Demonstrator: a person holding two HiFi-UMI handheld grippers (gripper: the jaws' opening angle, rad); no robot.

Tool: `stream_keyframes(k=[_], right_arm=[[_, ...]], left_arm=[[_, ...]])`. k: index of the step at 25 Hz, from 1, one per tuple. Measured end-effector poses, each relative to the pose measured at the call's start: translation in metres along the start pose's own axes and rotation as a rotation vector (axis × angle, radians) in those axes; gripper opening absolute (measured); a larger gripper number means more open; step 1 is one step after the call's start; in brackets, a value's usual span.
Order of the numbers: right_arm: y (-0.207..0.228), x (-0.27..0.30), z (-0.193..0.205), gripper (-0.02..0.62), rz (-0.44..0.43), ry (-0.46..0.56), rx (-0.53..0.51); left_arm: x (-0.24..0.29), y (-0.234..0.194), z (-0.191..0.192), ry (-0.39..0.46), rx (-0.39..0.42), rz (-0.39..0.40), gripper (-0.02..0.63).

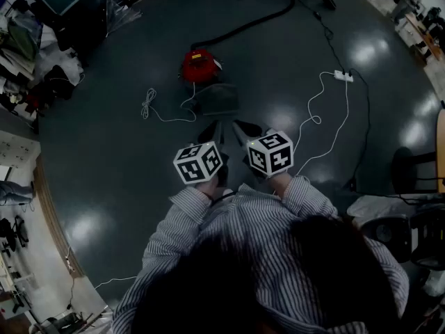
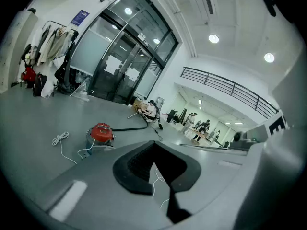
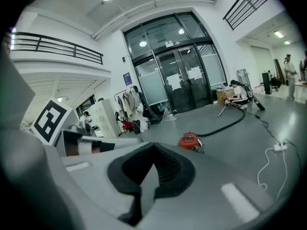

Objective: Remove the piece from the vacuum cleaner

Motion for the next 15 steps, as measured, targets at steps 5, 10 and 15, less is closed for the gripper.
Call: stream_keyframes(k=[5,10,15], right_arm=[[-0.0005,-0.0044,-0.0043,0.0,0.001,0.005,0.0],[-0.0014,-0.0019,-0.0018,0.0,0.0,-0.008,-0.003],[-0.0029,-0.0027,0.0015,0.0,0.01,-0.02,-0.025]], left_arm=[[0.0008,0.0066,0.0002,-0.02,0.02,0.023,0.005],[0.0005,0.0026,0.0014,-0.024,0.016,0.029,0.005],[-0.0018,0.0014,0.0046,-0.025,0.001,0.034,0.006]])
Point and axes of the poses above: the fingertips, and each gripper's own axes: x forward along the fingers, y to its right, z out of its underside, the point moved 8 cm from there along -x, backward along the fingers, and after that the axes turned 7 degrees about x, right-handed, at the moved point
